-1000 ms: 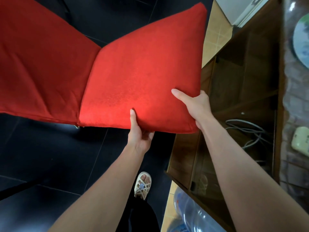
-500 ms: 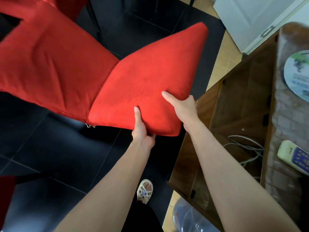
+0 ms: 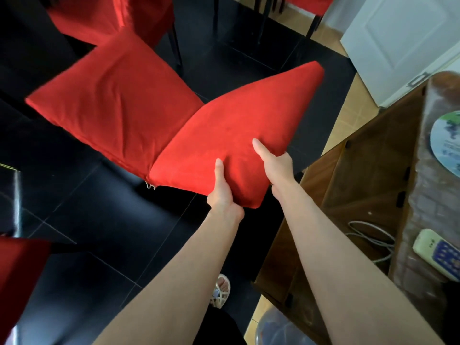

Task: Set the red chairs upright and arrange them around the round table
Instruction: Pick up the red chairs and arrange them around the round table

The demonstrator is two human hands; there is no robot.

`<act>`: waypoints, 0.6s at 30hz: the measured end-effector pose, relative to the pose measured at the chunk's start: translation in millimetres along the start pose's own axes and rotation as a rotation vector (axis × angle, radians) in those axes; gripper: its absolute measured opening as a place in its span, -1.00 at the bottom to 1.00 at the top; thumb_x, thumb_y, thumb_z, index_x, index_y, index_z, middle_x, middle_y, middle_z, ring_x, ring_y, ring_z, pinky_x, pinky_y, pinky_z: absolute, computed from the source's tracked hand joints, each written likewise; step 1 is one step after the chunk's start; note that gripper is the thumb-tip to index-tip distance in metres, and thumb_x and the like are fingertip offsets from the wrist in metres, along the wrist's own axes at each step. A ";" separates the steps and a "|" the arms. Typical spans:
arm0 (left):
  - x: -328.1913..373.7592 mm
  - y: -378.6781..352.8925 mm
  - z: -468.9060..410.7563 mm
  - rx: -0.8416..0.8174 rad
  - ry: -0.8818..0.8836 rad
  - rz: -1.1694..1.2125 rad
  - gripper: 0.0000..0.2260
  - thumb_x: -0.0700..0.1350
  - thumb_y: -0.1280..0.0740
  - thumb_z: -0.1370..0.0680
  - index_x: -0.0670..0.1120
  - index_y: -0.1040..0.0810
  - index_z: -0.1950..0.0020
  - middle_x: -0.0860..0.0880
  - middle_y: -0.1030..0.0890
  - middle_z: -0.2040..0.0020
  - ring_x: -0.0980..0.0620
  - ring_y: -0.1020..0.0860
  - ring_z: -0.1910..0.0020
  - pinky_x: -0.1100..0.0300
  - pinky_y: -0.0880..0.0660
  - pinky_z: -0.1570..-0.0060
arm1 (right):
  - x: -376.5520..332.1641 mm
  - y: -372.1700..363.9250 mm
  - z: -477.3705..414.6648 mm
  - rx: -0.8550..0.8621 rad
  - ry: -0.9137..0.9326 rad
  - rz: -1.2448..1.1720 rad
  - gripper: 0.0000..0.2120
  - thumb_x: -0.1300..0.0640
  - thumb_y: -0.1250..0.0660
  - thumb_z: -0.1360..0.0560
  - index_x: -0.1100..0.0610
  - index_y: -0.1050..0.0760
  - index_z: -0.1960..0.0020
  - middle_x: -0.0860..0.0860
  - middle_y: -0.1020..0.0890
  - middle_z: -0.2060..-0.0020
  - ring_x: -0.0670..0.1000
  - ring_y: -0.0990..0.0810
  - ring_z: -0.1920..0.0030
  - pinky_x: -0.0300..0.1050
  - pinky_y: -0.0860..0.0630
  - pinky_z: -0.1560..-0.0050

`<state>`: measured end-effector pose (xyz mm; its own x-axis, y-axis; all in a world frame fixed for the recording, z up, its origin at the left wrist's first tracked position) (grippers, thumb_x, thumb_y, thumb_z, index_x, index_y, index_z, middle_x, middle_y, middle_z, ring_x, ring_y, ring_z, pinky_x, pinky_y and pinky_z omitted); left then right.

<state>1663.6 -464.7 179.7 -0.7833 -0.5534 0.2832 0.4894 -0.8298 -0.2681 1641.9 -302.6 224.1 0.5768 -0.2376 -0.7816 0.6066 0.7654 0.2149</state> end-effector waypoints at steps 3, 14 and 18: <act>-1.0 9.9 13.0 0.061 -0.003 -0.005 -0.23 0.25 -0.58 -0.26 -0.10 -0.43 -0.31 -0.07 -0.60 -0.05 -0.12 -0.62 0.05 -0.12 -0.61 0.04 | 6.4 1.2 7.8 -0.013 -0.009 0.011 -0.18 -0.25 -0.52 -0.32 0.14 -0.35 -0.41 0.06 -0.55 -0.27 0.09 -0.57 -0.19 0.11 -0.52 -0.26; 14.0 12.5 44.4 0.144 -0.096 0.017 -0.11 0.16 -0.61 -0.26 -0.12 -0.28 -0.43 -0.07 -0.55 -0.10 -0.12 -0.60 -0.06 -0.09 -0.59 -0.07 | -12.0 -7.2 18.1 -0.134 -0.062 0.019 -0.20 -0.31 -0.41 -0.40 0.14 -0.28 -0.43 -0.08 -0.52 0.06 -0.10 -0.55 0.16 -0.28 -0.49 0.51; 43.2 12.9 47.7 0.170 -0.176 0.027 -0.04 0.19 -0.60 -0.25 -0.09 -0.20 -0.49 -0.07 -0.51 -0.24 -0.10 -0.56 -0.15 -0.06 -0.55 -0.16 | -37.0 -31.3 19.0 -0.191 -0.019 0.007 -0.20 -0.27 -0.46 -0.38 0.12 -0.27 -0.44 -0.05 -0.56 -0.05 -0.09 -0.58 0.10 -0.25 -0.54 0.44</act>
<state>1654.4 -502.7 232.4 -0.6976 -0.5672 0.4378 0.5783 -0.8064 -0.1232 1611.9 -329.1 257.4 0.5918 -0.2417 -0.7690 0.4888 0.8662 0.1038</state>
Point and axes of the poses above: each hand's wrist, its own z-axis away from the middle knuckle, its own y-axis out of the back of the hand, x = y × z, the point moved 10 cm from there along -z, towards the middle knuckle
